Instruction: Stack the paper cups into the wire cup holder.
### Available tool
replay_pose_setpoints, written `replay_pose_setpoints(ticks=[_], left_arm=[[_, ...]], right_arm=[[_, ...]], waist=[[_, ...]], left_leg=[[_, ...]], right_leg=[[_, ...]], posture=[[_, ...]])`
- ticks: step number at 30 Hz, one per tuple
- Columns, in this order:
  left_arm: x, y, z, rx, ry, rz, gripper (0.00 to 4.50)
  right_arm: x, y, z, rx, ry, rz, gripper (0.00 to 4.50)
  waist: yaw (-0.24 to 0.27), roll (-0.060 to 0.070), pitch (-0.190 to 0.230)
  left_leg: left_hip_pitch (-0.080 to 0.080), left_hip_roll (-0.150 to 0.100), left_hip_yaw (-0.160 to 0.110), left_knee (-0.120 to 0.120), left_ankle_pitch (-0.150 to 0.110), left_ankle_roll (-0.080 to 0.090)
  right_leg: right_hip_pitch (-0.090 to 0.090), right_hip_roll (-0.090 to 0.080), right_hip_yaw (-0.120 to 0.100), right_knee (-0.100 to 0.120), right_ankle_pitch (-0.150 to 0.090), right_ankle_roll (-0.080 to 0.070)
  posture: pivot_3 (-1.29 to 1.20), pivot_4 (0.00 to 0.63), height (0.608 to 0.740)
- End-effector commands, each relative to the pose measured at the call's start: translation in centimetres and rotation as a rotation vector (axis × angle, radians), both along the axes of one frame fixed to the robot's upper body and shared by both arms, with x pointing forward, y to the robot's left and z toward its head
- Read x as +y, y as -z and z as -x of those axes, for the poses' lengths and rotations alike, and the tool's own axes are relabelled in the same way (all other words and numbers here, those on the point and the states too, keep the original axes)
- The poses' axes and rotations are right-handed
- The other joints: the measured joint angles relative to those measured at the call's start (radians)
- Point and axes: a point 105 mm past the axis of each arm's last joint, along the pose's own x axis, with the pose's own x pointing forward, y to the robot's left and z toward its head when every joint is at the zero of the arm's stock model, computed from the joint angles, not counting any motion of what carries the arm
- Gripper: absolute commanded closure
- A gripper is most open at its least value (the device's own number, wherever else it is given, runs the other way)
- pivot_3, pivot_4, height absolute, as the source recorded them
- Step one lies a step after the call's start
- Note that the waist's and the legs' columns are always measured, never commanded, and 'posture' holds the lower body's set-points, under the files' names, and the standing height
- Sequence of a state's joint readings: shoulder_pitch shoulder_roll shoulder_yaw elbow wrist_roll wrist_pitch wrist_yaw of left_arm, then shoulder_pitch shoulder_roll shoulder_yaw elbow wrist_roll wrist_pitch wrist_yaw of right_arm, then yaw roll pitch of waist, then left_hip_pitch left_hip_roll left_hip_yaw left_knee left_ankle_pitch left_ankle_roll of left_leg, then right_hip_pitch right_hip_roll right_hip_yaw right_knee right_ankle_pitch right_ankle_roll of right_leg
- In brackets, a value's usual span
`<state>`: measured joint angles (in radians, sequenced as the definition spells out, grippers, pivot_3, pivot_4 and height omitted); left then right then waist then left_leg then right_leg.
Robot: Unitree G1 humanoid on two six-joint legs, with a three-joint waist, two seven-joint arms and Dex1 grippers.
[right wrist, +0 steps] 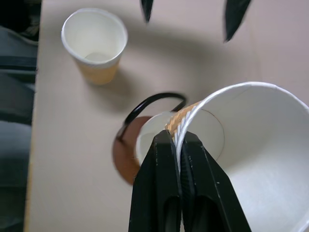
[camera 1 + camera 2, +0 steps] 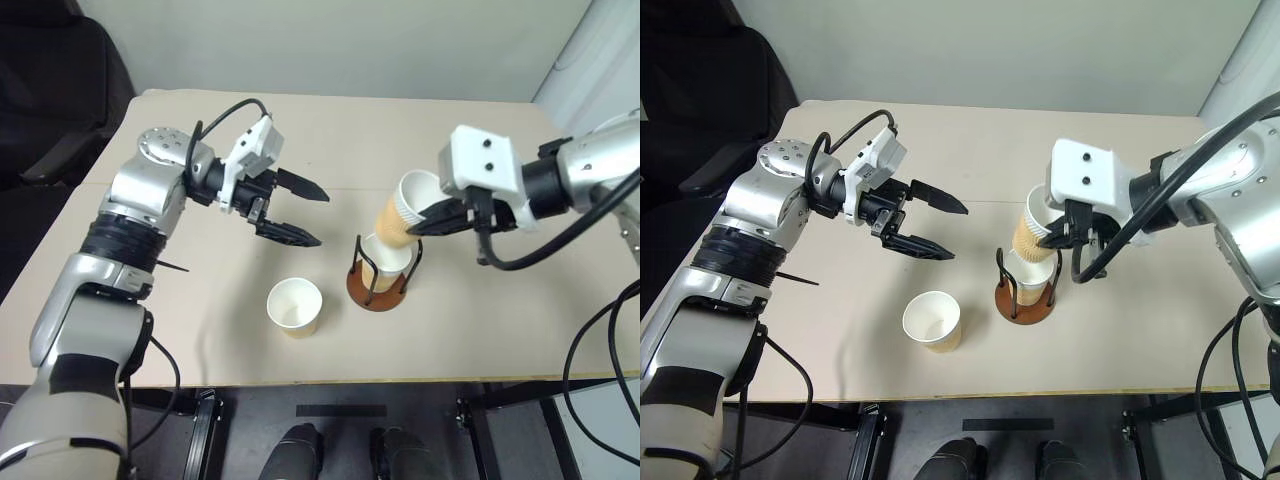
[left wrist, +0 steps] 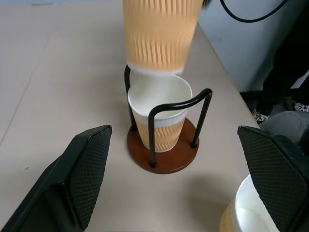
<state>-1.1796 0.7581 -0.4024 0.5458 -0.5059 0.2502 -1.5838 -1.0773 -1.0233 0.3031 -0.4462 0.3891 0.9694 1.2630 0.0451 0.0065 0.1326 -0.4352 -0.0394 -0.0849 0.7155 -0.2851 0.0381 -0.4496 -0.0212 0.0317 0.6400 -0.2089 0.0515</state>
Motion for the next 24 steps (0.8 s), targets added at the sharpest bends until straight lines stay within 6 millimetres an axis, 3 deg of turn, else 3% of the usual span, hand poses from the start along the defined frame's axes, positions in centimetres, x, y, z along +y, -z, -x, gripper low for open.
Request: replay_pose_setpoints(ticks=[1,19,24], left_arm=[[-0.1,-1.3,0.8,-0.027,0.045,0.004,0.0],[-0.3,-1.3,0.6,-0.036,0.038,0.011,0.0],[-0.2,-1.1,0.5,-0.038,0.034,0.008,0.0]], right_arm=[[0.4,0.0,0.3,-0.027,-0.037,0.016,4.48],[1.2,2.1,-0.5,-0.022,-0.075,0.079,4.48],[1.3,2.4,-0.5,-0.02,-0.079,0.088,3.27]], waist=[[-0.001,0.0,0.0],[-0.002,0.0,0.0],[-0.002,0.0,0.0]], left_leg=[[0.0,0.0,0.0,0.0,0.0,0.0],[0.0,0.0,0.0,0.0,0.0,0.0],[0.0,0.0,0.0,0.0,0.0,0.0]], right_leg=[[0.0,0.0,0.0,0.0,0.0,0.0],[0.0,0.0,0.0,0.0,0.0,0.0],[0.0,0.0,0.0,0.0,0.0,0.0]], posture=[[0.0,0.15,0.74],[0.0,0.15,0.74],[0.0,0.15,0.74]])
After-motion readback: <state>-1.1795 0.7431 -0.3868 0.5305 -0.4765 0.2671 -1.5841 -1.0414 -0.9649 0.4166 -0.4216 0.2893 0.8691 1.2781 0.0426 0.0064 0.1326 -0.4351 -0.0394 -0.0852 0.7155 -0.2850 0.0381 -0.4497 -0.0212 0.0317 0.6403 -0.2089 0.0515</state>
